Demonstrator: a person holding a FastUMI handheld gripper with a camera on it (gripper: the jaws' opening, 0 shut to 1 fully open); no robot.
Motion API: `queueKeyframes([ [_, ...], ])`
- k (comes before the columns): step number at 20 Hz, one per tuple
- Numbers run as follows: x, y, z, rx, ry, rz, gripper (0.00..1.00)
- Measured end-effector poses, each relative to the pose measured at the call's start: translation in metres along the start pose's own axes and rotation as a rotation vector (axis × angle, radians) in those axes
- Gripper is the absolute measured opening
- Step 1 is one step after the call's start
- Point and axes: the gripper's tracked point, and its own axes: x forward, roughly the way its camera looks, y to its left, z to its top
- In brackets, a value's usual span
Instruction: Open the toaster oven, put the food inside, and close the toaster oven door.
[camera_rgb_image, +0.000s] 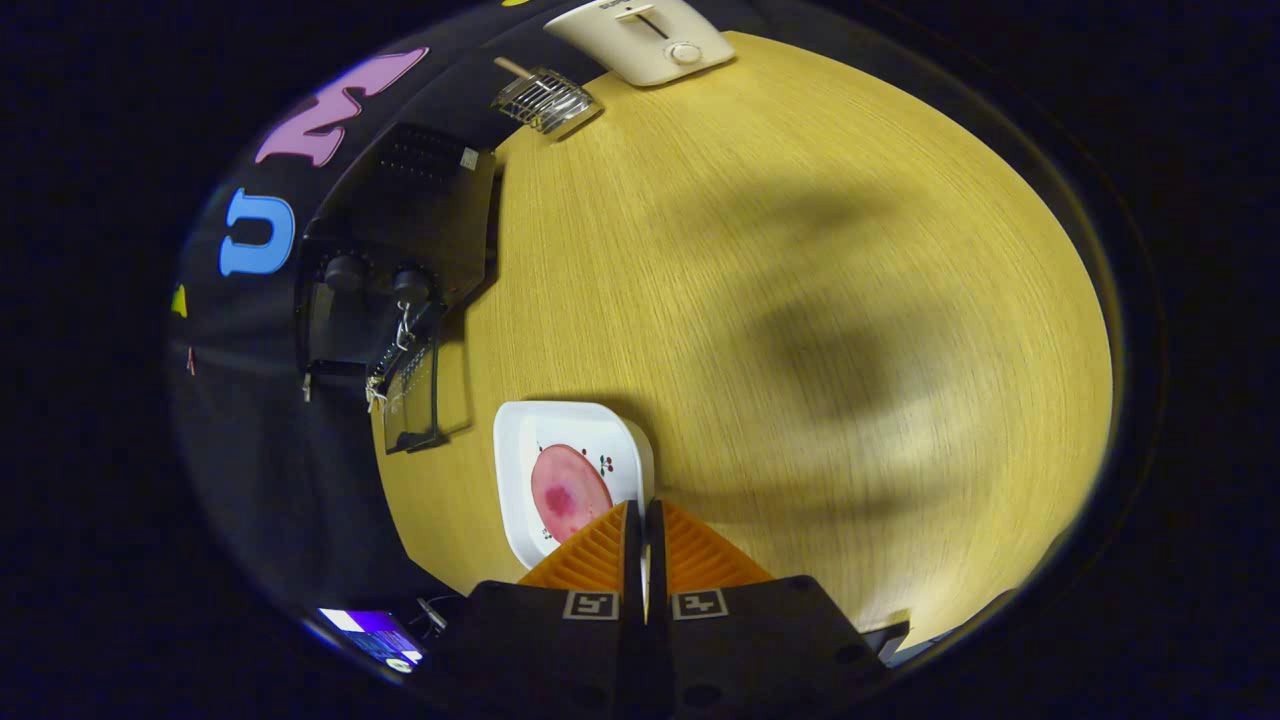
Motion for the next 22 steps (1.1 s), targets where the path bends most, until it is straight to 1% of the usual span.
queueKeyframes([
  [3, -0.004, 0.005, -0.016, 0.101, -0.027, 0.058, 0.05],
  [5, -0.011, 0.016, -0.029, 0.186, -0.058, 0.111, 0.05],
  [7, -0.017, 0.033, -0.04, 0.273, -0.096, 0.167, 0.05],
  [9, -0.021, 0.054, -0.049, 0.358, -0.145, 0.205, 0.05],
  [12, -0.026, 0.092, -0.067, 0.43, -0.21, 0.256, 0.05],
  [16, -0.018, 0.154, -0.081, 0.524, -0.276, 0.297, 0.05],
  [19, 0.0, 0.199, -0.077, 0.574, -0.341, 0.307, 0.05],
  [22, 0.024, 0.24, -0.065, 0.665, -0.404, 0.307, 0.05],
])
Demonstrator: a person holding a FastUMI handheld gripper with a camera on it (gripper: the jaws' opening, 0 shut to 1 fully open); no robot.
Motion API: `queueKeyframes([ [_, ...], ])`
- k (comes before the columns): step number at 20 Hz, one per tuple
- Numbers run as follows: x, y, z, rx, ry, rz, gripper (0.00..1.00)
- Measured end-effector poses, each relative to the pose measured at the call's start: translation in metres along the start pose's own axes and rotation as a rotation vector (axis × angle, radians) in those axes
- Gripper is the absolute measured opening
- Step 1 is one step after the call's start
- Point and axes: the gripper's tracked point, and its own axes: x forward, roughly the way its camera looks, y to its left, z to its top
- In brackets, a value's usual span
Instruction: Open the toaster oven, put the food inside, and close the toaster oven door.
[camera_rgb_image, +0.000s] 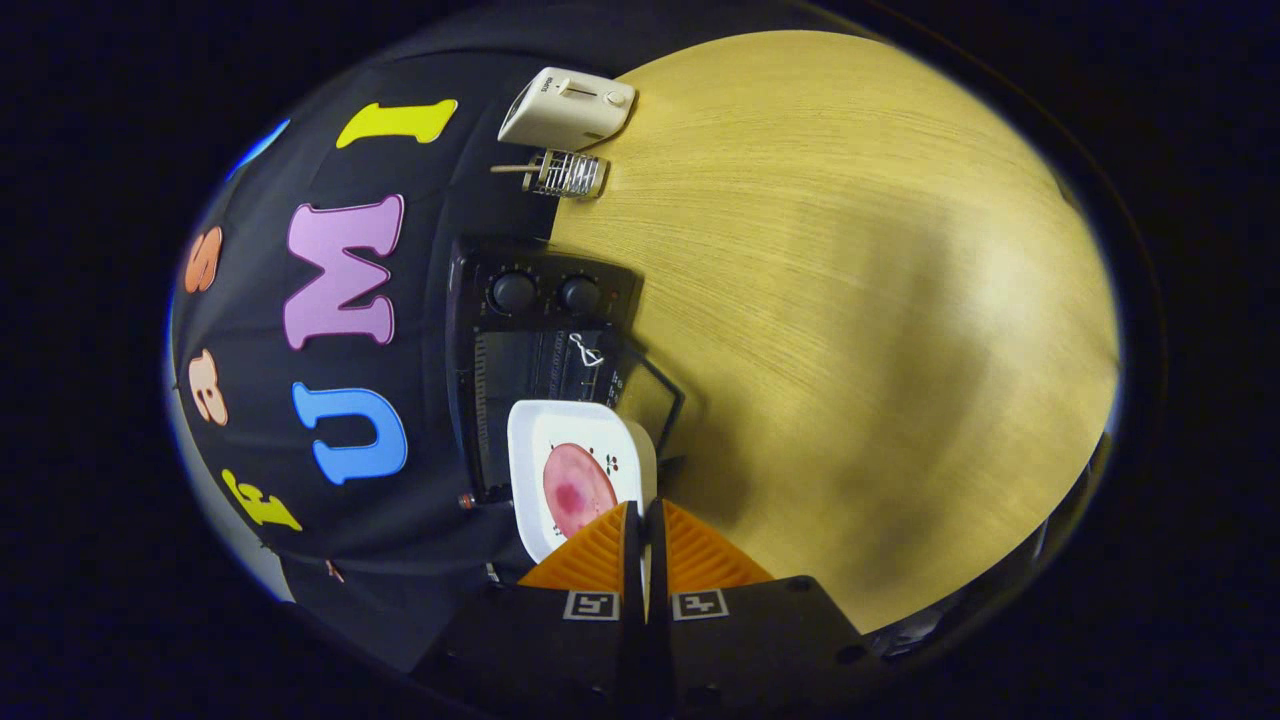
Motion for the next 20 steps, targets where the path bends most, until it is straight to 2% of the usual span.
queueKeyframes([
  [7, 0.086, 0.043, -0.031, 0.142, -0.15, -0.041, 0.05],
  [13, 0.143, 0.073, -0.009, 0.217, -0.285, -0.042, 0.05],
  [20, 0.184, 0.084, 0.01, 0.225, -0.311, -0.067, 0.05],
])
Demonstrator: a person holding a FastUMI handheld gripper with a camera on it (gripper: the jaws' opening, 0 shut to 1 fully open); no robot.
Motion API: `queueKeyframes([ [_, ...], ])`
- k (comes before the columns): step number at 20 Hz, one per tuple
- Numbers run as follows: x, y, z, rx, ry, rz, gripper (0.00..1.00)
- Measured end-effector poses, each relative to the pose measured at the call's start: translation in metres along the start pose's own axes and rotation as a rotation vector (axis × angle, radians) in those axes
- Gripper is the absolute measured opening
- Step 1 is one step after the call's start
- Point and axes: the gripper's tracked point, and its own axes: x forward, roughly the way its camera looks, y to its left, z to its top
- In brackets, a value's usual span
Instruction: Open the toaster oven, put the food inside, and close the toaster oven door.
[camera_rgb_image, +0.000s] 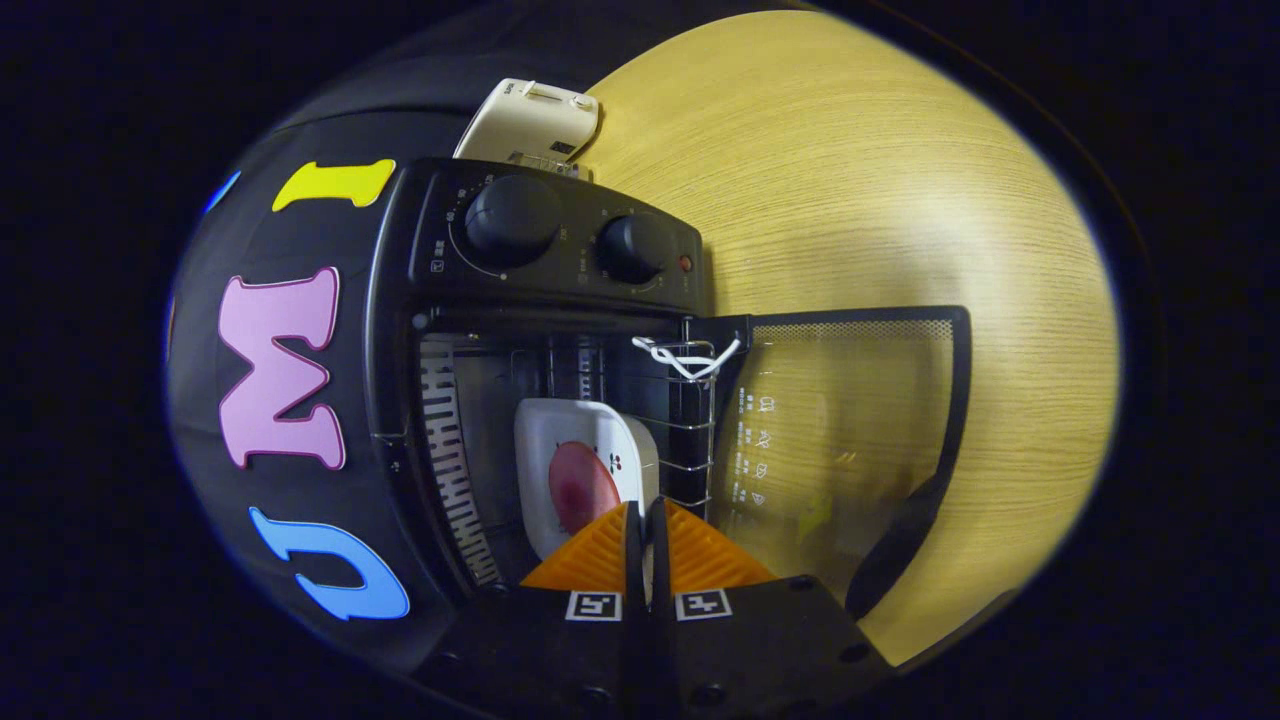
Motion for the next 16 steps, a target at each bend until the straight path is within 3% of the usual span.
queueKeyframes([
  [4, 0.004, 0.01, -0.008, 0.063, 0.025, 0.035, 0.13],
  [9, -0.011, 0.004, -0.014, 0.005, 0.06, 0.033, 0.6],
  [10, -0.016, 0.004, -0.017, -0.009, 0.08, 0.04, 0.64],
  [11, -0.022, 0.001, -0.019, -0.017, 0.096, 0.042, 0.79],
  [13, -0.036, 0.003, -0.019, -0.035, 0.124, 0.06, 0.99],
  [16, -0.071, 0.004, -0.024, -0.144, 0.177, 0.083, 0.99],
])
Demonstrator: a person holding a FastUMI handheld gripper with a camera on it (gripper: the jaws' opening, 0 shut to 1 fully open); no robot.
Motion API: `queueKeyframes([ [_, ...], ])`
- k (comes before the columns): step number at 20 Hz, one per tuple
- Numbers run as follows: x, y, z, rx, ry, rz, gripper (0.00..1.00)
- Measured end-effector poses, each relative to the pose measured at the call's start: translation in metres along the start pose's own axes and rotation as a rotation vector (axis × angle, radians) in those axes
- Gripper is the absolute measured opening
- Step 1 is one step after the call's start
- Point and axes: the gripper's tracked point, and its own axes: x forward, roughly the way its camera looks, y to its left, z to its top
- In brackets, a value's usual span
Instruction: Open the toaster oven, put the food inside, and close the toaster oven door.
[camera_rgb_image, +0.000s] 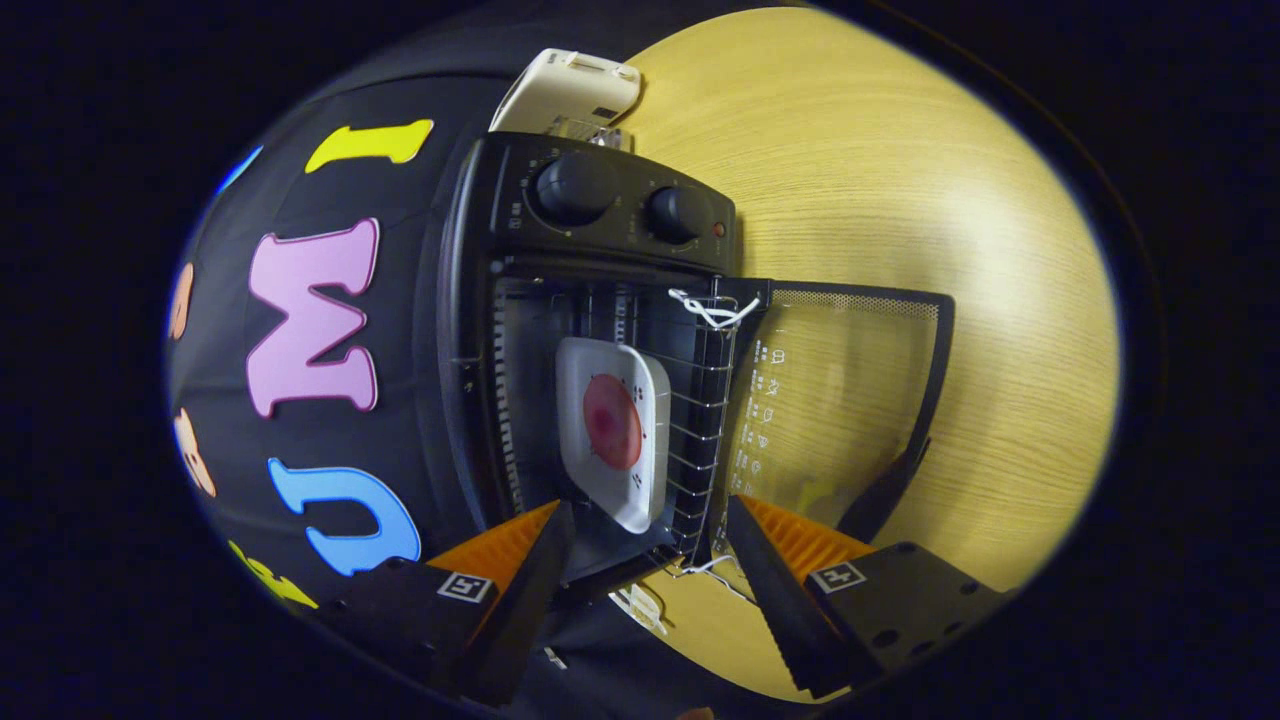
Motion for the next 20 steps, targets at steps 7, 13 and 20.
queueKeyframes([
  [7, -0.063, -0.023, -0.008, -0.601, 0.016, 0.006, 0.98],
  [13, -0.07, -0.074, -0.003, -1.106, -0.029, -0.144, 0.98],
  [20, -0.047, -0.135, -0.019, -1.311, 0.059, -0.3, 0.99],
])
